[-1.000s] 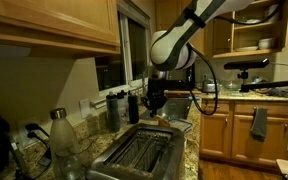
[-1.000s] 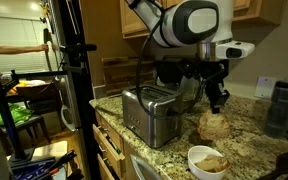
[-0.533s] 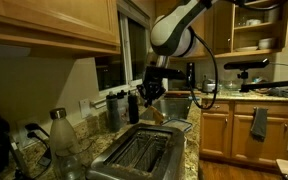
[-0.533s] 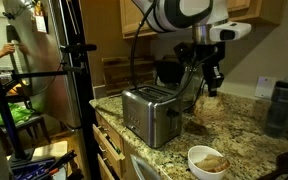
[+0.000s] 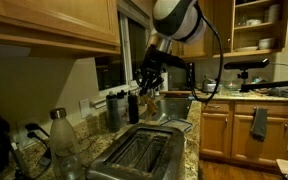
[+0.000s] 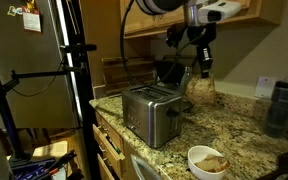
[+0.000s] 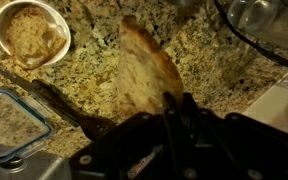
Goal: Place one slice of bread in each of the toaster slots
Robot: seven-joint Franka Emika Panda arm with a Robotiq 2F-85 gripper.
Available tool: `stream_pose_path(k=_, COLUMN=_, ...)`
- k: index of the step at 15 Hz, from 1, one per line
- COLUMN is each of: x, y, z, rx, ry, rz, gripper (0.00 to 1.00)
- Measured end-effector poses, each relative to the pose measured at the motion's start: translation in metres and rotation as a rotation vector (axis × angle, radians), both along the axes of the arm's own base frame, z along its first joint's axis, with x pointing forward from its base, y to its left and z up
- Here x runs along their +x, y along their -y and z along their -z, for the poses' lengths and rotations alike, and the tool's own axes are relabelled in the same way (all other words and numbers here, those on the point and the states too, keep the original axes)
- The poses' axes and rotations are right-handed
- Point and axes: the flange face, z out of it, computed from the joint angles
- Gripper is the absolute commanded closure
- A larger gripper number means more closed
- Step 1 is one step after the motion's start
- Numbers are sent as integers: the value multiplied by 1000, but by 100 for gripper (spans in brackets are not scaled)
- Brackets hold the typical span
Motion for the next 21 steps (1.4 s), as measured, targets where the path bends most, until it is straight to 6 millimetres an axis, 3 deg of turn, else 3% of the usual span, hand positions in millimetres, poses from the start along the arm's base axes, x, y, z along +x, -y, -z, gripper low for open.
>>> stream_pose_path(k=4, x=-7, y=-21, z=-15, rx=55, ry=22, rz=35, gripper=92)
stream_pose_path(k=10, x=-14, y=-67, z=-40, rx=128, ry=52, rz=66, gripper=92)
stream_pose_path(k=21, x=-20, y=-116, z=-35, rx=244, ry=-23, rz=151, gripper=93)
